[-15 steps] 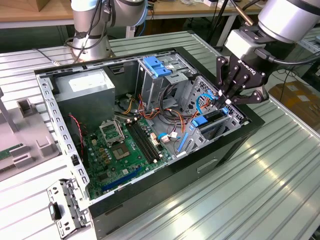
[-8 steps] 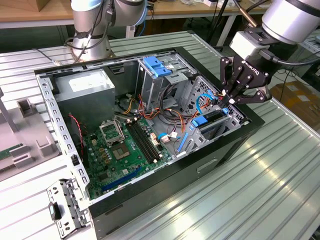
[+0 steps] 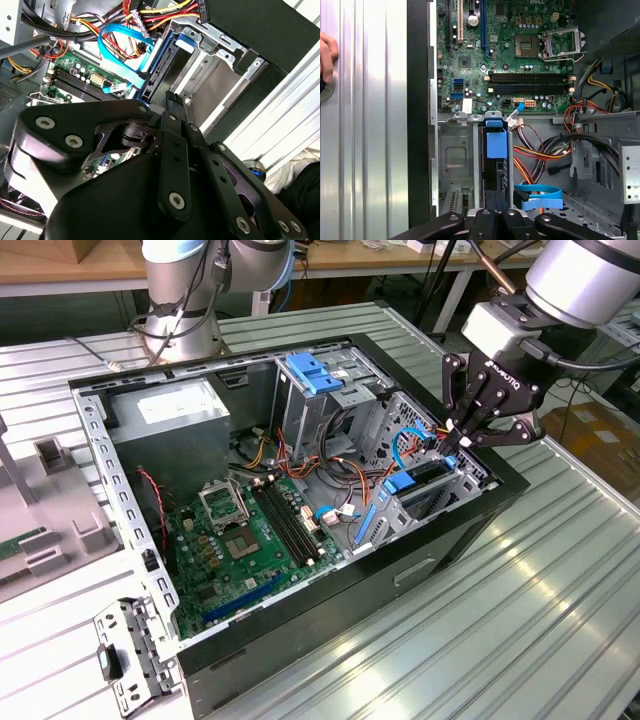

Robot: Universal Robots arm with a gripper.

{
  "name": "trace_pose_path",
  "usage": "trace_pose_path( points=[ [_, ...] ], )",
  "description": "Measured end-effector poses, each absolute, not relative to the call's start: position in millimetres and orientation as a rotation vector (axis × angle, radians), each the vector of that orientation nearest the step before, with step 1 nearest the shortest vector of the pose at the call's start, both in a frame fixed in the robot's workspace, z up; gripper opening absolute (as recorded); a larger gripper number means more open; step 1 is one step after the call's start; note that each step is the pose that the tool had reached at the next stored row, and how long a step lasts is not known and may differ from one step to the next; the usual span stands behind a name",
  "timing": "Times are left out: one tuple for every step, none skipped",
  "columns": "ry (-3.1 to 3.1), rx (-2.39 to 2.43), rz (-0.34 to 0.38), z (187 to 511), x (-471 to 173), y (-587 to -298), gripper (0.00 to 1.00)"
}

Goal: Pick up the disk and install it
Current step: 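Insert the first disk wire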

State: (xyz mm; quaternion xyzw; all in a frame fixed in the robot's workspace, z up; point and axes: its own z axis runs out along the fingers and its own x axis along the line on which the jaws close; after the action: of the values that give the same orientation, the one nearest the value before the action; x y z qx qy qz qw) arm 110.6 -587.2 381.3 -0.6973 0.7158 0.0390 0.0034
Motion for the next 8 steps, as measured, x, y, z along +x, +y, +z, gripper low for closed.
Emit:
trace_pose_path(
  points=[
    [2.244,-2.186,0.122,381.3,110.6,-587.2,0.11],
    [2.244,-2.186,0.122,381.3,110.6,-587.2,0.11],
    [2.244,-2.186,0.122,381.3,110.6,-587.2,0.11],
    [2.244,-2.186,0.122,381.3,110.7,-587.2,0.11],
    [2.244,-2.186,0.122,381.3,110.7,-587.2,0.11],
    [2.244,-2.186,0.122,381.3,110.7,-587.2,0.11],
    [2.244,-2.186,0.122,381.3,110.7,-587.2,0.11],
    [2.244,-2.186,0.122,381.3,110.7,-587.2,0.11]
  ],
)
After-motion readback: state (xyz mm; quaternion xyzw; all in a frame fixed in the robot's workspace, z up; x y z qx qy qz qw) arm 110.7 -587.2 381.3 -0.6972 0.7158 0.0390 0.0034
